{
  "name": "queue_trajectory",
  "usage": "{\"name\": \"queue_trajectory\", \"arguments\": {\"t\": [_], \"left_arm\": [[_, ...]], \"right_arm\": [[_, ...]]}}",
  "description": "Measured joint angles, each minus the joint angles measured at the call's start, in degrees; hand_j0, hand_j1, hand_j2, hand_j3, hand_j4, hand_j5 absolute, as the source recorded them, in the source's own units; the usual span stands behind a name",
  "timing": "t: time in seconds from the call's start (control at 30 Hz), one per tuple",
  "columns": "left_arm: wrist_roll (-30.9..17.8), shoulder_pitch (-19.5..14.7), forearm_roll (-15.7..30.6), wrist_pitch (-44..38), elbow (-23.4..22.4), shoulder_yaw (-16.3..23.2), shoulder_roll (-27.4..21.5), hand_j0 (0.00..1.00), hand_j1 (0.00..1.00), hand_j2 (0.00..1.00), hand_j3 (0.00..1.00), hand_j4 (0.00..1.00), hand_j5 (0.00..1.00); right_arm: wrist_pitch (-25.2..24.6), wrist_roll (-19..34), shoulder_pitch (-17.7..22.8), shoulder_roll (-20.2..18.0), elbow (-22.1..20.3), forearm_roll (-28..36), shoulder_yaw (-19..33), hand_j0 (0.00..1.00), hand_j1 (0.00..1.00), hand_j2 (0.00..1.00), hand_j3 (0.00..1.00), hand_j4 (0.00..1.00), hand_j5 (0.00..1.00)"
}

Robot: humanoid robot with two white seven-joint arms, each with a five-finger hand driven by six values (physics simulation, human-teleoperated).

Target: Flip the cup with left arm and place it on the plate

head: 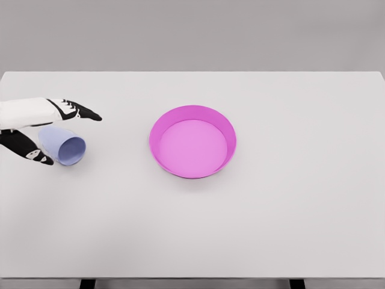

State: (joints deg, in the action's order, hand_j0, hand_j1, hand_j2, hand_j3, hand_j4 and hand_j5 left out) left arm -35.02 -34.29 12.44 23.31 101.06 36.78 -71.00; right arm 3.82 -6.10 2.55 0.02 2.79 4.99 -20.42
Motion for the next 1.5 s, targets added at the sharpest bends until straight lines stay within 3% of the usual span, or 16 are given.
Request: {"name": "queue_trajectory", "arguments": {"t": [0.2, 0.53, 0.87, 1.03, 1.5], "left_arm": [[0.0, 1.24, -0.02, -0.03, -1.13, 0.02, -0.1, 1.0, 1.0, 1.0, 1.0, 1.0, 1.0], [0.0, 1.24, -0.03, 0.05, -8.2, 0.04, 0.25, 1.0, 1.0, 1.0, 1.0, 1.0, 1.0], [0.0, 1.24, -5.68, 0.5, -15.33, 1.57, 7.14, 1.0, 1.0, 1.0, 1.0, 1.0, 1.0], [0.0, 1.24, -6.92, 0.4, -18.37, 1.65, 8.31, 1.0, 1.0, 1.0, 1.0, 1.0, 1.0], [0.01, 0.98, -8.38, 0.12, -21.4, 1.59, 10.47, 1.0, 1.0, 1.0, 1.0, 1.0, 1.0]], "right_arm": [[-0.04, -0.05, 0.17, 0.0, 0.0, 0.07, 0.28, 1.0, 1.0, 1.0, 1.0, 1.0, 1.0], [-0.04, -0.06, 0.17, 0.0, 0.0, 0.07, 0.29, 1.0, 1.0, 1.0, 1.0, 1.0, 1.0], [-0.04, -0.05, 0.17, 0.0, 0.01, 0.06, 0.29, 1.0, 1.0, 1.0, 1.0, 1.0, 1.0], [-0.04, -0.05, 0.17, 0.0, 0.01, 0.07, 0.29, 1.0, 1.0, 1.0, 1.0, 1.0, 1.0], [-0.04, -0.06, 0.17, 0.0, 0.01, 0.08, 0.29, 1.0, 1.0, 1.0, 1.0, 1.0, 1.0]]}}
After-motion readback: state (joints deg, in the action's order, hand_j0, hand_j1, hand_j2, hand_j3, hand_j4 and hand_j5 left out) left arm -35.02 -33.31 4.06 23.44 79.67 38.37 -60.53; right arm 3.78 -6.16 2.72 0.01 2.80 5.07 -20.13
